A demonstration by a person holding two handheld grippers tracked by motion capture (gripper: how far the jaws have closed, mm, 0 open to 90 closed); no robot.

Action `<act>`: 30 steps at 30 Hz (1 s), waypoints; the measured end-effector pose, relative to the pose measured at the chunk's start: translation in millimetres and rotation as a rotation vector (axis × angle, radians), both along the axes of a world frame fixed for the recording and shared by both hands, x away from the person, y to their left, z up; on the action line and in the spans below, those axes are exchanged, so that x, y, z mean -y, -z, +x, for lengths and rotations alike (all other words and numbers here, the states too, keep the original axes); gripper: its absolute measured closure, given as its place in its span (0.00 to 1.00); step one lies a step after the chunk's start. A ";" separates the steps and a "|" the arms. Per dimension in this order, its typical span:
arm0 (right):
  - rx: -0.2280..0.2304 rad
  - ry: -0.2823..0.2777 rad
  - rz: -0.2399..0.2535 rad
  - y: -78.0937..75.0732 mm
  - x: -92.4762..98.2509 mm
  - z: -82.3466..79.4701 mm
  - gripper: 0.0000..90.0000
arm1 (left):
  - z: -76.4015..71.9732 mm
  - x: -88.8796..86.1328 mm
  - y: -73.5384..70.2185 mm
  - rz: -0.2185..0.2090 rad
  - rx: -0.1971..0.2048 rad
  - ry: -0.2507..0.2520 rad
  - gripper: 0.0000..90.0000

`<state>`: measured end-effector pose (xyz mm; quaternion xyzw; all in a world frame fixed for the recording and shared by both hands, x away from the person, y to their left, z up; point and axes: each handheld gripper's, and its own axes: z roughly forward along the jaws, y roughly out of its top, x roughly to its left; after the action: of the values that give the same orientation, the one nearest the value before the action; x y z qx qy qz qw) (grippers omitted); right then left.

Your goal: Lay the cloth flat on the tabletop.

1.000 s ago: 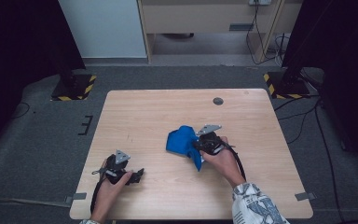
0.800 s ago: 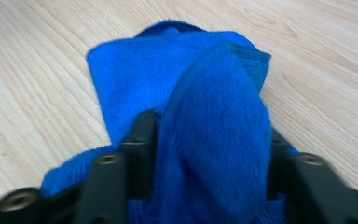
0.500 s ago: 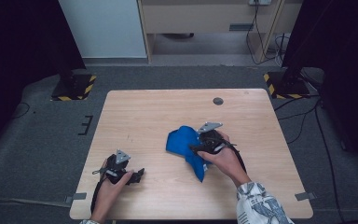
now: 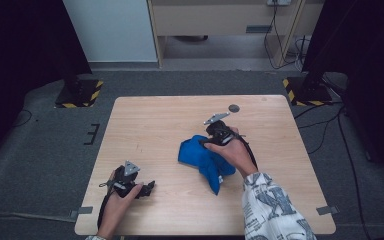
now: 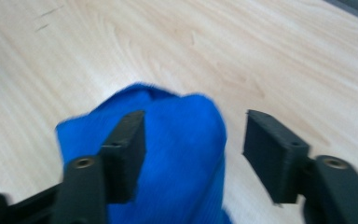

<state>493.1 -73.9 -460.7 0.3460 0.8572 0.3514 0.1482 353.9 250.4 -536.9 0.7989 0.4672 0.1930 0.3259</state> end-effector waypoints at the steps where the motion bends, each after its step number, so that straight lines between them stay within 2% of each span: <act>1: -0.001 0.002 0.003 -1.2 -2.1 5.1 0.48 | 0.0 -0.1 -0.1 0.002 -0.001 0.002 0.01; 7: -0.014 -0.001 0.013 1.8 -16.8 31.4 0.62 | -0.4 0.1 0.1 -0.003 0.000 0.004 0.01; 11: -0.031 0.015 0.013 12.9 -24.4 42.9 0.68 | -0.5 -0.1 0.0 -0.001 0.000 0.006 0.01; 14: -0.045 0.023 -0.007 23.5 -27.4 47.9 0.70 | -0.8 -0.1 0.0 -0.003 0.000 0.007 0.01; 17: -0.060 0.016 -0.011 32.4 -28.9 49.1 0.68 | -0.9 -0.1 -0.1 -0.001 -0.001 0.008 0.01; 20: -0.072 0.004 -0.011 41.5 -30.4 49.2 0.62 | -0.9 -0.1 0.0 0.000 -0.001 0.008 0.01; 26: -0.092 0.037 -0.022 55.1 -32.5 50.1 0.50 | -1.2 -0.2 -0.1 0.002 -0.001 0.009 0.01; 28: -0.108 0.051 -0.022 58.0 -33.2 50.9 0.48 | -1.2 -0.1 -0.1 0.001 -0.001 0.009 0.01; 30: -0.108 0.037 -0.038 61.0 -34.6 51.3 0.48 | -1.4 -0.2 -0.2 0.002 -0.001 0.009 0.01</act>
<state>544.4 -39.2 -521.7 0.3775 0.8640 0.3129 0.1146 352.5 250.6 -536.7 0.8015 0.4636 0.1914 0.3256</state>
